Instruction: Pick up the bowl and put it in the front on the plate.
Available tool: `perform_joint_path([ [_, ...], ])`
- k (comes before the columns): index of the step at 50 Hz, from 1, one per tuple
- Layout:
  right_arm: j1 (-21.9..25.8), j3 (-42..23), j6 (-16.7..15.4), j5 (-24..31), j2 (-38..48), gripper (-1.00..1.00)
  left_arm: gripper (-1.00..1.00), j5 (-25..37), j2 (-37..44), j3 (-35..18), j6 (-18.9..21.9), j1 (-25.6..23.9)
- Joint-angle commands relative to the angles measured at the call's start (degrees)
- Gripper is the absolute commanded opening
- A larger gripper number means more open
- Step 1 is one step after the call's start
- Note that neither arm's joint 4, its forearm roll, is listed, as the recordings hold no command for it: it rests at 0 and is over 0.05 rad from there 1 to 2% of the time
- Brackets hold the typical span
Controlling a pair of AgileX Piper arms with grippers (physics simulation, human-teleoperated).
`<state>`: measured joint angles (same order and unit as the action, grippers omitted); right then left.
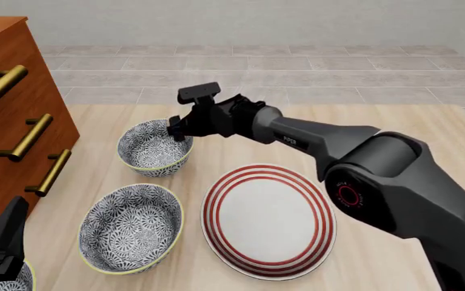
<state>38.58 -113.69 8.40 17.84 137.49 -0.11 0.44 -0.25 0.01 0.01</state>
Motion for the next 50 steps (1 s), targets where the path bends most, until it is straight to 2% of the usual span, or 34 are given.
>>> perform_joint_path([
  [1,0.18,0.30,0.07,-0.38,0.66,1.00,1.00,0.00,-0.01,0.00,0.01,0.00],
  [50,1.47,1.82,0.95,-1.46,1.57,1.00,1.00,0.00,-0.01,0.00,0.01,0.00],
])
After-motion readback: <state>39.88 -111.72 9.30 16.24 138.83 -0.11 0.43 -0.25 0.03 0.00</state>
